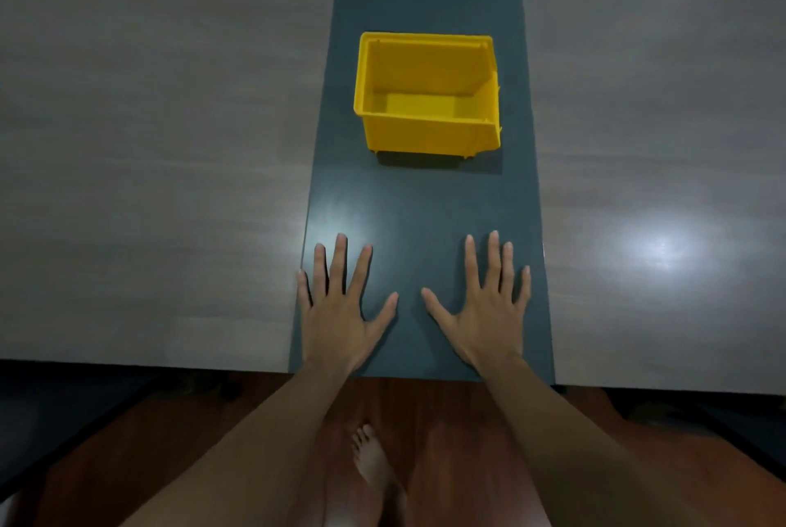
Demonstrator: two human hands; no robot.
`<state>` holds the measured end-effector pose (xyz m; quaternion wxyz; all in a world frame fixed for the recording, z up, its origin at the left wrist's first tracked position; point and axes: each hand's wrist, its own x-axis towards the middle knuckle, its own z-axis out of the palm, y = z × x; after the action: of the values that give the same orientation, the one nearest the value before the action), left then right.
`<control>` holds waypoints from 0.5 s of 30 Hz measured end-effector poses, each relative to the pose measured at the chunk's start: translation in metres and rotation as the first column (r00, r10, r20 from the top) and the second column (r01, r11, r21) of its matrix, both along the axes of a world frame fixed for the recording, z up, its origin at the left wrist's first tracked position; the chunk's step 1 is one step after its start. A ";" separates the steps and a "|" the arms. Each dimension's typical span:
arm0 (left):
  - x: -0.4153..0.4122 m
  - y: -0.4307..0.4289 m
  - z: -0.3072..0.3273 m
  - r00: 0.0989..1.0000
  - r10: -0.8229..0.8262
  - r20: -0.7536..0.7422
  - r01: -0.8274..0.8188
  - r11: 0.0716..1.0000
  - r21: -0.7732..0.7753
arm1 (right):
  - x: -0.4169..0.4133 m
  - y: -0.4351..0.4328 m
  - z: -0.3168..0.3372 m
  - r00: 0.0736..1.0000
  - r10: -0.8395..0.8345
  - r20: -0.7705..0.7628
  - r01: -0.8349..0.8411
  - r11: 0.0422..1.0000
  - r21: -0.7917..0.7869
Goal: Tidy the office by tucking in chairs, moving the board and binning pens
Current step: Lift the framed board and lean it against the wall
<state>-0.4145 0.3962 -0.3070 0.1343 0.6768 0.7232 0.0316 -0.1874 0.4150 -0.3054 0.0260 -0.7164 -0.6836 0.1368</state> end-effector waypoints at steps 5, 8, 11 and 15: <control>0.004 0.001 -0.002 0.997 0.023 -0.076 -0.021 1.000 0.020 | 0.000 0.001 -0.004 0.999 -0.013 0.033 0.012 1.000 0.027; 0.005 0.005 -0.002 0.996 0.034 -0.083 -0.033 0.999 0.019 | -0.001 0.005 -0.004 0.999 -0.018 0.028 0.017 0.999 0.030; 0.006 0.007 -0.003 0.996 0.035 -0.086 -0.034 0.999 0.018 | 0.000 0.007 -0.005 0.999 -0.025 0.031 0.024 0.999 0.045; 0.004 0.009 -0.002 0.997 0.038 -0.070 -0.036 0.999 0.033 | -0.002 0.009 -0.005 0.999 -0.023 0.047 0.021 0.999 0.039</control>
<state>-0.4100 0.4050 -0.3093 0.0972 0.6659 0.7393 0.0216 -0.1891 0.4239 -0.3104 0.0251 -0.7263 -0.6786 0.1062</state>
